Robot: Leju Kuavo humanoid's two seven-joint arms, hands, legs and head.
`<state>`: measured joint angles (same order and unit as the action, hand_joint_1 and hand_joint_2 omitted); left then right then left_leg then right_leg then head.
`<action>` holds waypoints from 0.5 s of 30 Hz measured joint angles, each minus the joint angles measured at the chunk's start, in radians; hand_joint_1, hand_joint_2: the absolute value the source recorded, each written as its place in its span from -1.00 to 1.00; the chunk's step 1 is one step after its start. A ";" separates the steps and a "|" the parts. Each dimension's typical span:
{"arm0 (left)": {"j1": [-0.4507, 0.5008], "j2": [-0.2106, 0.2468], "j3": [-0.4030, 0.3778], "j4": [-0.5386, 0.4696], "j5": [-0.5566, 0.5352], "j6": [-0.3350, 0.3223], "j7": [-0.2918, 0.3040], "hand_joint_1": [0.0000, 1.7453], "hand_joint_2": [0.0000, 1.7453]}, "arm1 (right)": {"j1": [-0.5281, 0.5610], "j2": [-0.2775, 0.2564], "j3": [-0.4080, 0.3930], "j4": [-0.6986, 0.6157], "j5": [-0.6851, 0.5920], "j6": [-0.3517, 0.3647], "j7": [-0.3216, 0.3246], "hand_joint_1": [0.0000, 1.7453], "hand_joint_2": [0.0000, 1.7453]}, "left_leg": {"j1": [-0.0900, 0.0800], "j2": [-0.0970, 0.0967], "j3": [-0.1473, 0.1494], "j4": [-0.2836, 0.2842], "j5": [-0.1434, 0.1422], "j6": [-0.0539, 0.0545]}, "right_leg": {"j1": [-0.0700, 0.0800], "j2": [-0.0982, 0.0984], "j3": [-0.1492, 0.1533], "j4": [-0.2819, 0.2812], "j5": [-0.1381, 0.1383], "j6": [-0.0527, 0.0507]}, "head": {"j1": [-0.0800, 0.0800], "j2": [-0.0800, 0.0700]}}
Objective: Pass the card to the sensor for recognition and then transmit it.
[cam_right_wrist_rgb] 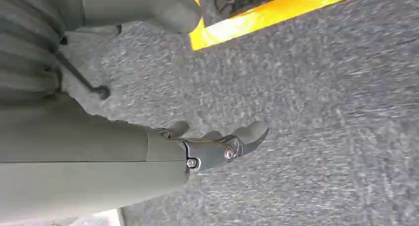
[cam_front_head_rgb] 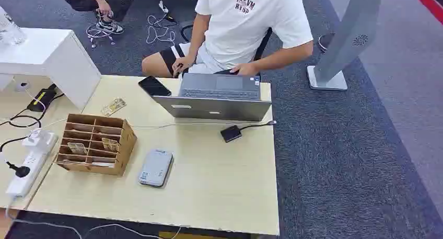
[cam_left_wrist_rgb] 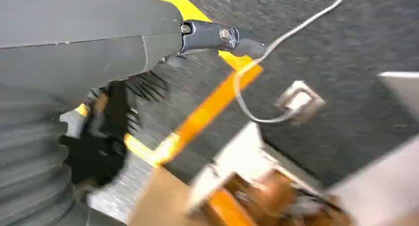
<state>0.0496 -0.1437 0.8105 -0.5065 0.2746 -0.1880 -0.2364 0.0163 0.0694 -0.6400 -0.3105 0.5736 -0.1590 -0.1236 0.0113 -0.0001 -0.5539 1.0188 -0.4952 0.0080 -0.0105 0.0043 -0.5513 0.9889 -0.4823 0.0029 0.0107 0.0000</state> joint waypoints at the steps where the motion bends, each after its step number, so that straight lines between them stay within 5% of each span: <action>1: 0.002 -0.005 0.013 -0.016 0.017 -0.005 -0.008 -1.00 1.00 | -0.002 0.002 -0.011 0.003 0.019 -0.006 0.004 -1.00 1.00 | 0.000 0.000 0.000 0.000 0.000 0.000 | 0.000 0.000 0.000 0.000 0.000 0.000 | 0.000 0.000; 15: 0.102 -0.071 0.013 -0.285 0.262 0.044 -0.133 -1.00 1.00 | -0.019 0.019 -0.100 0.029 0.189 -0.057 0.021 -1.00 1.00 | 0.000 0.000 0.000 0.000 0.000 0.000 | 0.000 0.000 0.000 0.000 0.000 0.000 | 0.001 0.000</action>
<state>0.1518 -0.2144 0.8236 -0.7912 0.5364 -0.1442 -0.3697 -0.0026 0.0889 -0.7401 -0.2811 0.7626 -0.2156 -0.1030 0.0113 -0.0005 -0.5542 1.0187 -0.4953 0.0081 -0.0103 0.0039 -0.5510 0.9890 -0.4823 0.0030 0.0114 0.0000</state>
